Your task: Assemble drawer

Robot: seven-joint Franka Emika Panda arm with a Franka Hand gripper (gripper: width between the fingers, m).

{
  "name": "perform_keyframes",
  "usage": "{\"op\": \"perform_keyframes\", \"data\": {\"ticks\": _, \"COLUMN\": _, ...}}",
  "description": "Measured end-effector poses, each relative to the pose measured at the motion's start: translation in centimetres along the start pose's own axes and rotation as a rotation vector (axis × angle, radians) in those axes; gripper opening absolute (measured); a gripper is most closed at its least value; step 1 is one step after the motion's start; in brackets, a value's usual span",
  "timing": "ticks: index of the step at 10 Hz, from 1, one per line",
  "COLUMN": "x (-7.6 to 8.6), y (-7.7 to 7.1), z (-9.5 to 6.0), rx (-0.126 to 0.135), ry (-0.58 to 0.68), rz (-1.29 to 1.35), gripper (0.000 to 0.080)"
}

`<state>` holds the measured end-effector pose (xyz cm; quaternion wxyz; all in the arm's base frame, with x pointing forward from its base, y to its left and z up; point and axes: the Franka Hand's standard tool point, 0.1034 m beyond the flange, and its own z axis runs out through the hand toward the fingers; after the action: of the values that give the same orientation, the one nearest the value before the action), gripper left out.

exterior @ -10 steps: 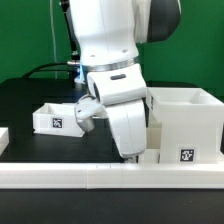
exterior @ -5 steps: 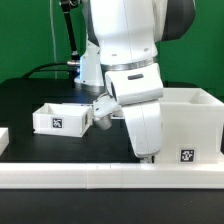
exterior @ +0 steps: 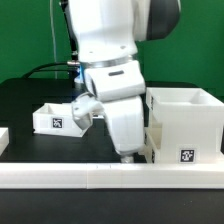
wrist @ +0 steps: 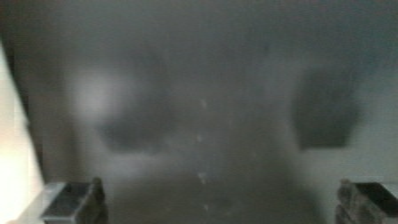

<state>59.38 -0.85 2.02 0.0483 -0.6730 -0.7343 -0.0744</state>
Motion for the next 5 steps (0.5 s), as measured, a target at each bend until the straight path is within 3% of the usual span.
{"op": "perform_keyframes", "data": {"ticks": 2, "x": -1.4, "y": -1.3, "z": -2.2, "rx": -0.034, "ry": -0.025, "rz": 0.020, "gripper": 0.0649}}
{"op": "perform_keyframes", "data": {"ticks": 5, "x": -2.4, "y": -5.3, "z": -4.5, "rx": -0.035, "ry": -0.058, "rz": 0.056, "gripper": 0.0649}}
